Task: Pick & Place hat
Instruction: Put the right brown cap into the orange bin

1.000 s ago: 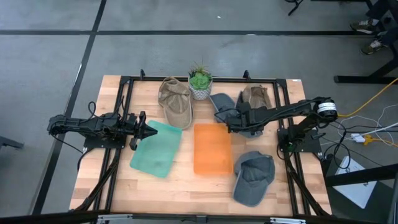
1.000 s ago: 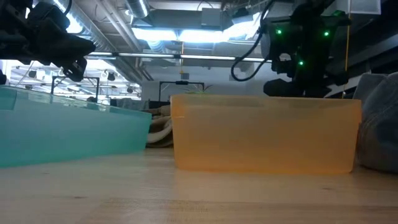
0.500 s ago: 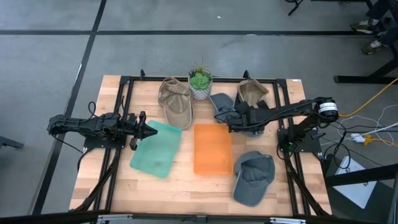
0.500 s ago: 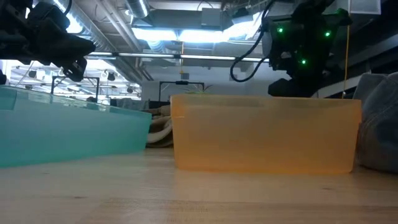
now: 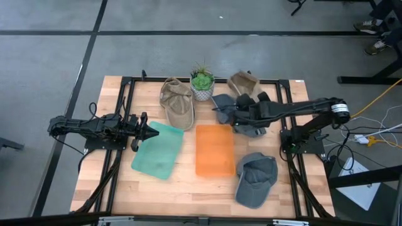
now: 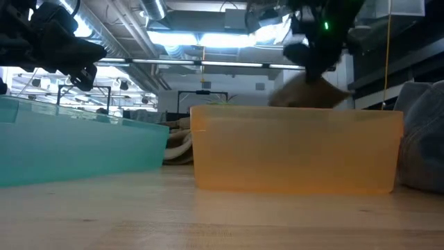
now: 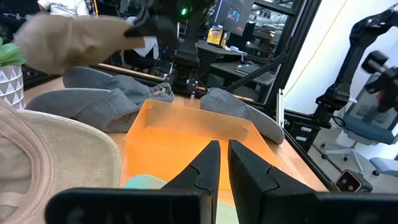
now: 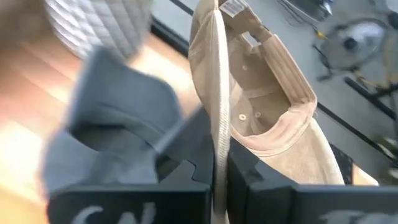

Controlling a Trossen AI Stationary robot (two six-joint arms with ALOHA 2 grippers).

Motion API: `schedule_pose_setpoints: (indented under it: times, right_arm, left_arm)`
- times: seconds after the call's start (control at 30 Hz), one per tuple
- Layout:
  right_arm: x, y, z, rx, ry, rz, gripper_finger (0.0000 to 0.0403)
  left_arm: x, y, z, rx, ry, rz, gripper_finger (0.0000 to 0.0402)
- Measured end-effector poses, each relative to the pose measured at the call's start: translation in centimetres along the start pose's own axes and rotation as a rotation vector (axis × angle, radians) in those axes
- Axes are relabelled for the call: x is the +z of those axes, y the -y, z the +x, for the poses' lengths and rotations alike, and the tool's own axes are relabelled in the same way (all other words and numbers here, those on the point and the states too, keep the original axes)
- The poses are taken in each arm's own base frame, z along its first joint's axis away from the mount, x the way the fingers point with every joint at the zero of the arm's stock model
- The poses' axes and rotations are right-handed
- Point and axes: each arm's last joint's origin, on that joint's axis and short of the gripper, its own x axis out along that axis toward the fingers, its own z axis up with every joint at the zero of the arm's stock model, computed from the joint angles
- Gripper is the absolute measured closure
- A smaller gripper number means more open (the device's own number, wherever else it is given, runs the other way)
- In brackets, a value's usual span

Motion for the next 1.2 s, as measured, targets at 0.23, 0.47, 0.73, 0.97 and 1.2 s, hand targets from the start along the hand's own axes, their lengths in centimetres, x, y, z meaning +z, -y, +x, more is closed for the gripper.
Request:
schedule_pose_setpoints:
  times: [0.23,0.47,0.73,0.97,1.2]
  right_arm:
    - [4.5,0.4,-4.5,0.174,0.088,0.003,0.038]
    - [8.0,1.1,-8.2,0.492,0.085,0.011,0.039]
    - [9.5,1.8,-10.2,0.72,0.043,0.037,0.0386]
    - [9.6,1.7,-10.2,0.741,0.039,0.031,0.0386]
    - [10.1,1.4,-10.4,0.768,0.088,0.039,0.0386]
  left_arm:
    - [0.0,0.0,0.0,0.0,0.0,0.0,0.0373]
    - [0.1,0.0,0.0,-0.006,0.011,-0.043,0.0375]
    - [0.1,0.0,0.0,-0.006,0.012,-0.052,0.0374]
    - [0.3,0.1,0.0,-0.012,0.034,-0.066,0.0373]
    - [0.5,0.1,0.0,-0.006,0.054,-0.126,0.0376]
